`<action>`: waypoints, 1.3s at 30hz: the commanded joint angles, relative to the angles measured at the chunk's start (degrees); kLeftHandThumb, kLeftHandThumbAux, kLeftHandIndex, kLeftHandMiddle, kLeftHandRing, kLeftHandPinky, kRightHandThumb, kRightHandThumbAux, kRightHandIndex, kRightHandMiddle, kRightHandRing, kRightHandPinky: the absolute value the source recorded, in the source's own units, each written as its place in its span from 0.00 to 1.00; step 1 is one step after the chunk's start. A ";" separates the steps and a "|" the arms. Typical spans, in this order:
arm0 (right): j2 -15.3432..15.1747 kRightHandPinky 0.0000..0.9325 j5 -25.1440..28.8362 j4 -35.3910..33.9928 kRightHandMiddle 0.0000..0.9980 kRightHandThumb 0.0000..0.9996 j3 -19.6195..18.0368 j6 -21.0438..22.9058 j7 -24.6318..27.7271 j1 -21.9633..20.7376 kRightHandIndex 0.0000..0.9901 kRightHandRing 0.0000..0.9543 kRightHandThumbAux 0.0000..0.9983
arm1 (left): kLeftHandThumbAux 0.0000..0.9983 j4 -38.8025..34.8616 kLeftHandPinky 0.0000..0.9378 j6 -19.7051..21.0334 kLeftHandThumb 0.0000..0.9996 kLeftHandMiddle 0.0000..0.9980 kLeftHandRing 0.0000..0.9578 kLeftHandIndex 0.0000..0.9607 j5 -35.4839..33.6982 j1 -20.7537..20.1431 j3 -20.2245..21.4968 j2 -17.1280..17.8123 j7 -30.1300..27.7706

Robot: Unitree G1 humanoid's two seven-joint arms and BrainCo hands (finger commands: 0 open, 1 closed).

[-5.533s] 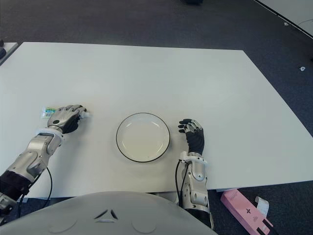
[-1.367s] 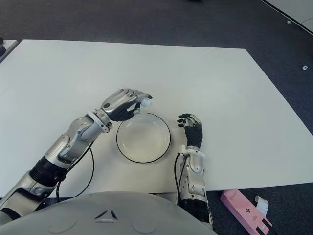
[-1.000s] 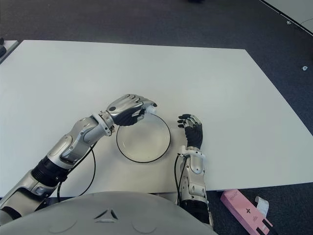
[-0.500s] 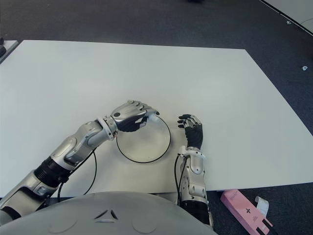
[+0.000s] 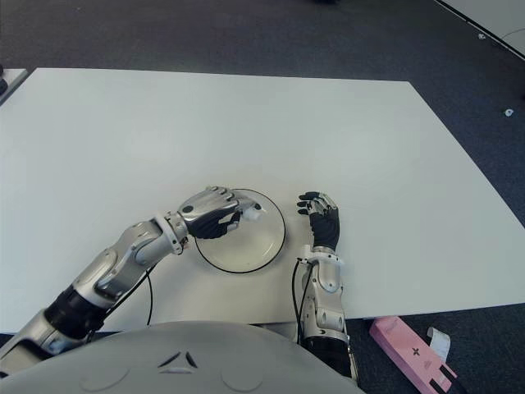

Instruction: Put the toothpaste on the table into the plate.

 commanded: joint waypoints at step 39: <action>2.10 0.54 0.02 1.98 0.49 0.71 0.05 2.92 -0.77 1.06 0.43 0.52 0.72 | 0.39 -15.30 0.00 2.87 0.11 0.00 0.00 0.00 -19.50 8.43 9.89 5.71 -13.10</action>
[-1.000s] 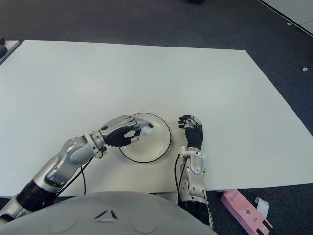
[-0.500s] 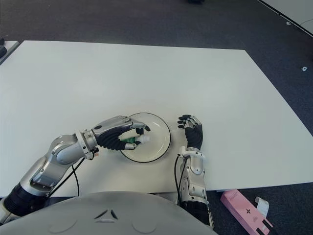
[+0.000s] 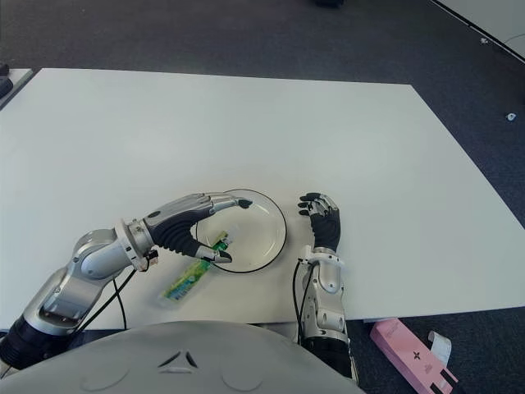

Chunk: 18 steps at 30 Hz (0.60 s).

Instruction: Put the toothpaste on the table into the plate.

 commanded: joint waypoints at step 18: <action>2.00 0.53 0.22 1.92 0.49 0.71 0.24 2.21 -0.15 1.24 0.43 0.51 0.72 | 0.38 1.47 0.00 -2.23 0.14 0.00 0.00 0.00 1.45 0.62 1.68 -0.14 1.81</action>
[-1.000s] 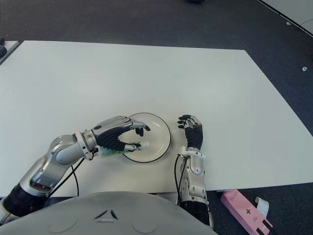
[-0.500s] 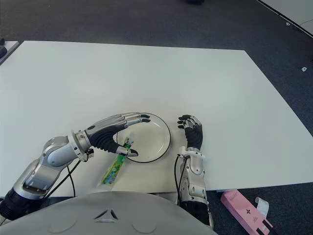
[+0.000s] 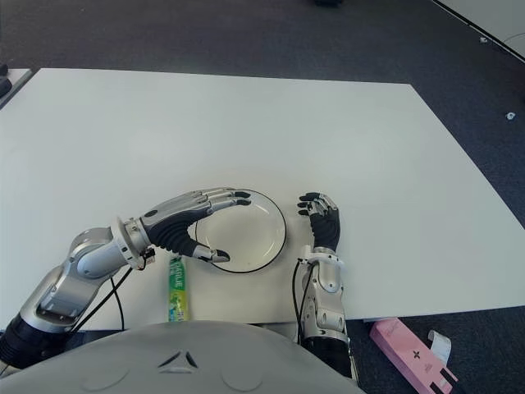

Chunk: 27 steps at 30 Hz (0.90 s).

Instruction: Put the toothpaste on the table into the plate.

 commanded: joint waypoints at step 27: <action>2.02 0.54 0.42 1.96 0.49 0.71 -0.01 2.13 -0.12 1.39 0.43 0.51 0.72 | 0.45 4.07 0.09 -1.02 0.16 0.00 0.00 0.00 1.30 3.07 4.54 -7.44 14.60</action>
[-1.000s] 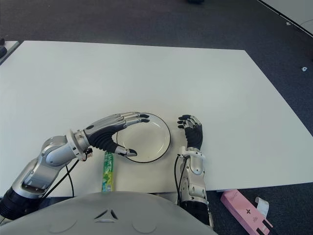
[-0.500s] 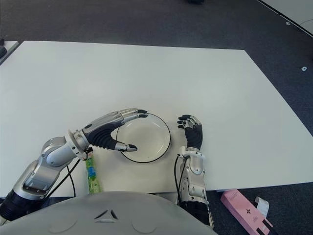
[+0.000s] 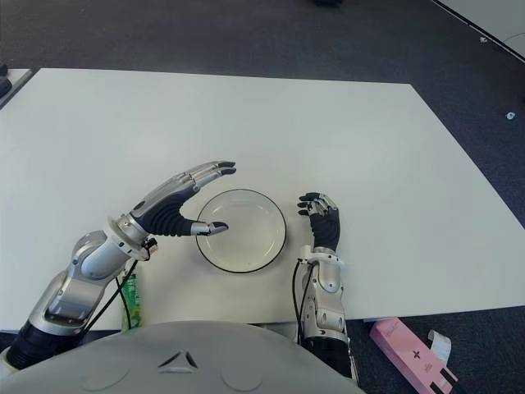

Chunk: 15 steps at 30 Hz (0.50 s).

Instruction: Put the toothpaste on the table into the plate.

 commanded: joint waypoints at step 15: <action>1.83 0.54 0.80 2.63 0.49 0.71 -0.41 1.88 0.22 0.86 0.43 0.51 0.72 | 0.48 7.67 0.14 -3.49 0.15 0.00 0.00 0.00 1.76 -0.23 2.77 -4.04 9.34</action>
